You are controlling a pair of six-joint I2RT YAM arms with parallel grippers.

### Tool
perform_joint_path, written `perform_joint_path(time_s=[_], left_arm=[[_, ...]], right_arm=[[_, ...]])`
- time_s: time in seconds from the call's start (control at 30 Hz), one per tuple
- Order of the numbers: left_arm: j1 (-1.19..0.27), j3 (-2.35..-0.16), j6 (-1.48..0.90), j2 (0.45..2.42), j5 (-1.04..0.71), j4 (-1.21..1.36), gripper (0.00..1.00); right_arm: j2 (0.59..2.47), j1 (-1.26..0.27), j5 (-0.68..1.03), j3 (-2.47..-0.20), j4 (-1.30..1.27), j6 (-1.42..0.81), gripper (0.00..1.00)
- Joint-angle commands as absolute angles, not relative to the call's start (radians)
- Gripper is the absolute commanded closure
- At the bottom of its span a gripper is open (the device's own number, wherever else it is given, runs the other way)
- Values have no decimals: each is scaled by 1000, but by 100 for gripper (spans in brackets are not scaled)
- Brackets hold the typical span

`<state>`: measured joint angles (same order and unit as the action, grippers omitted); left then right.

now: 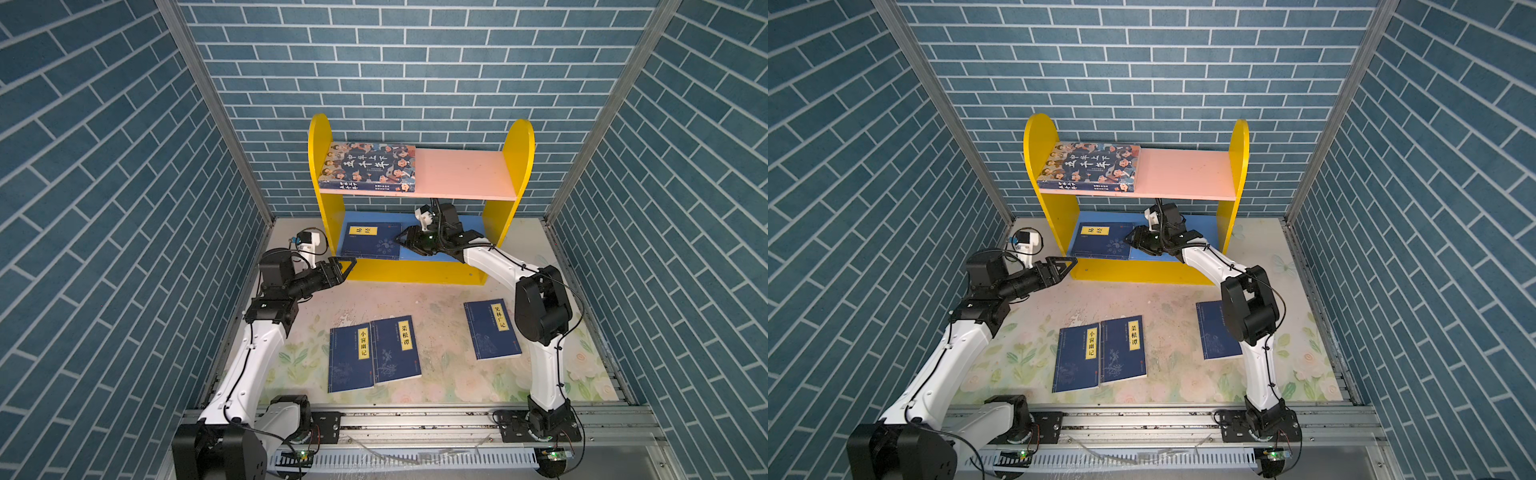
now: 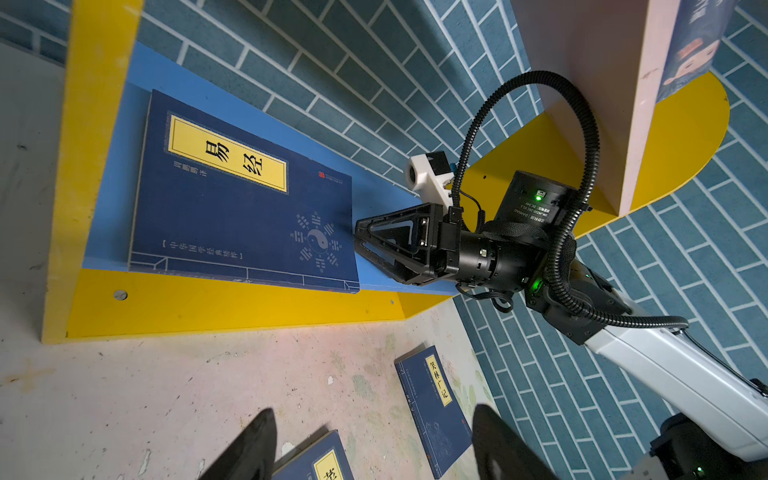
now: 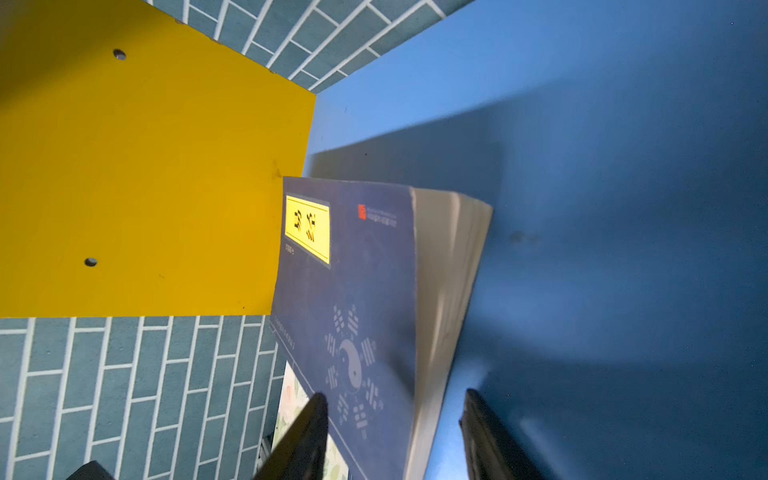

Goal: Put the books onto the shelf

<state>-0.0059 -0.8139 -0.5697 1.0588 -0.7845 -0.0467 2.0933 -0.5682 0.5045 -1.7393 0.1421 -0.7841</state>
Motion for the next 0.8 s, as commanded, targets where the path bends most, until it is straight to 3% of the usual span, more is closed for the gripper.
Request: perform_joint_path(time_s=[0.0,0.3,0.57,0.77], left_arm=[[0,-788,-567,1048,-732,-58,24],[0,-753,-589,1090,-561,-84,27],[9,-735,-600,1131,-503,-58,43],[14,-753,-533,1174,-499,-36,47]], right_arm=[[2053,-564,454,-1711,154,-753,52],[2060,-577,491,-1707,123,-775,67],[2082,-585,505,-1740,126,-787,75],[2091,-593,512,-1757,126,-794,79]])
